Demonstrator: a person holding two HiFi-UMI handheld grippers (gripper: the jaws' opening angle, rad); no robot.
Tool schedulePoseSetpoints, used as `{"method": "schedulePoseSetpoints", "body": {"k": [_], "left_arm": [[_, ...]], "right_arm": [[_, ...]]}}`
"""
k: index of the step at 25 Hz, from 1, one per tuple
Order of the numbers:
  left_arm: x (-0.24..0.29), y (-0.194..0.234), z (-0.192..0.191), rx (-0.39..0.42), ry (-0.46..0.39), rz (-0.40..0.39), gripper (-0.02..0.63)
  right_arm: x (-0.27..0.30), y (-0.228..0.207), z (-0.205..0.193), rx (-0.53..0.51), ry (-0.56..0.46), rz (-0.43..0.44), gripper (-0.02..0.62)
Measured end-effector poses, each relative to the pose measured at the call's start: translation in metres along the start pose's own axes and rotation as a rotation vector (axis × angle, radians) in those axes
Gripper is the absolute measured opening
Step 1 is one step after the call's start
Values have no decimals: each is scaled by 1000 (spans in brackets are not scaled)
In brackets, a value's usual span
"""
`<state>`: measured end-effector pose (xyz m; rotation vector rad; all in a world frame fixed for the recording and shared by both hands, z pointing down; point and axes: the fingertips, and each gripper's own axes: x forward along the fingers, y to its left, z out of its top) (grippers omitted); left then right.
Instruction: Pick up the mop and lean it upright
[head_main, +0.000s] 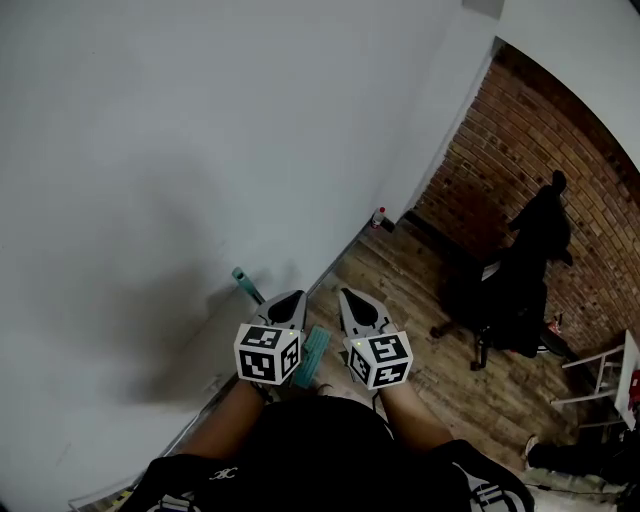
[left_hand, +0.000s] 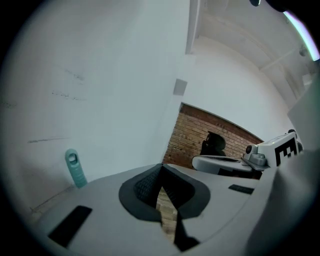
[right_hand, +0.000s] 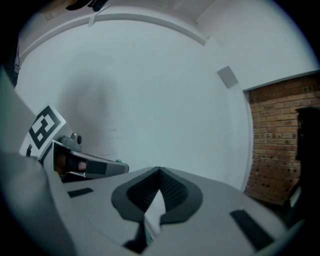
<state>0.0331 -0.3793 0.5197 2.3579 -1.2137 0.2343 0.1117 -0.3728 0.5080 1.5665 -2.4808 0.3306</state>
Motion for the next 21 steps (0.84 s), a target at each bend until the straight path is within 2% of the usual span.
{"method": "schedulePoseSetpoints", "body": {"k": [7,21], "left_arm": [[4,-21,0,22,6,-26,-3],[-15,-13,-10,17,16,6,-3]], "right_arm": [[-14,-12,-2,37,-11,-14,12],[-21,8,-7,42,-10,27,12]]}}
